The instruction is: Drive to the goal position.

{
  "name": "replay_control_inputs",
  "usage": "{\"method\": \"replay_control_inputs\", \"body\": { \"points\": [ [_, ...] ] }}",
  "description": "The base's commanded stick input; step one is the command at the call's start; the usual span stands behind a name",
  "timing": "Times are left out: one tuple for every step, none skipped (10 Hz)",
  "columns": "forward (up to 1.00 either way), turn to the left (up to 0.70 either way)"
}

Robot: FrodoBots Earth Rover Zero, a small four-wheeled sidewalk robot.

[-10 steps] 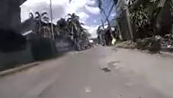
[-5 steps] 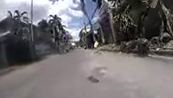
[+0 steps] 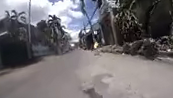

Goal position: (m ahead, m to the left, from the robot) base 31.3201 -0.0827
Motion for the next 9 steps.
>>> {"method": "replay_control_inputs", "body": {
  "points": [
    [1.0, 0.0],
    [1.0, 0.0],
    [1.0, 0.0],
    [1.0, 0.0],
    [1.0, 0.0],
    [1.0, 0.0],
    [1.0, 0.0],
    [1.0, 0.0],
    [1.0, 0.0]
  ]
}}
